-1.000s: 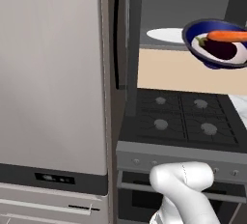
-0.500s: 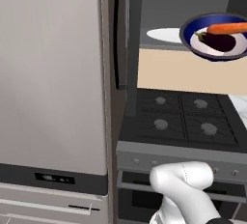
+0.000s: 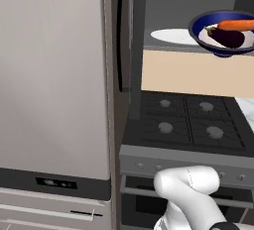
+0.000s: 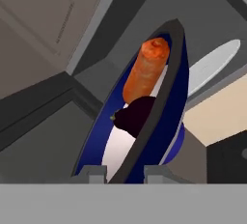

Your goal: Place the bowl containing the carrot and eggplant in the microwave. Close the microwave door and press the start button to microwave the meal.

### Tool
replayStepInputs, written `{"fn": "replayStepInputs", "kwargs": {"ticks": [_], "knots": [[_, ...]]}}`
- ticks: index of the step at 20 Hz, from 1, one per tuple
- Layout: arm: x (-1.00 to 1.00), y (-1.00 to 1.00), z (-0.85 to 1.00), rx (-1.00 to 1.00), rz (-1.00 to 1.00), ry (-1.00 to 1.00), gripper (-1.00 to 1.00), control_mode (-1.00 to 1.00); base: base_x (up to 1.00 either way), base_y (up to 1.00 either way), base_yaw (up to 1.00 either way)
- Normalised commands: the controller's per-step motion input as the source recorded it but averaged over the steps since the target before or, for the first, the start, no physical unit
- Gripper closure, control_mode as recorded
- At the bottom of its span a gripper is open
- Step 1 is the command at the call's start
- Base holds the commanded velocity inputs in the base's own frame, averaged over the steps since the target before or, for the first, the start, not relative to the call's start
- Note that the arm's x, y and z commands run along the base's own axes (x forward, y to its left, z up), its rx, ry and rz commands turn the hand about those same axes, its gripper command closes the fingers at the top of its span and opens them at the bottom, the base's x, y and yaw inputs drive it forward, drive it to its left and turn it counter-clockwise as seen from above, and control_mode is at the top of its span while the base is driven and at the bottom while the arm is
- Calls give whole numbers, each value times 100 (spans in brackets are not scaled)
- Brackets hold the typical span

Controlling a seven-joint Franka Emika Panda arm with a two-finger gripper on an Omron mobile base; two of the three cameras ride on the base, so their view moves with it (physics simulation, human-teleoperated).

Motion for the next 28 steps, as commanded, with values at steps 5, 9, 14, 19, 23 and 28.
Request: {"fn": "replayStepInputs", "kwargs": {"ticks": [5,9,14,19,23,28], "knots": [[25,0,9,9,-15,0,100,-100,0,0,0],[25,0,12,7,-12,0,100,-100,0,0,0],[29,0,8,7,-10,0,100,-100,0,0,0],[47,0,0,6,-4,1,100,-100,0,0,0],[58,-1,0,5,0,4,100,-100,0,0,0],[54,-6,0,5,0,9,100,-100,0,0,0]]}}
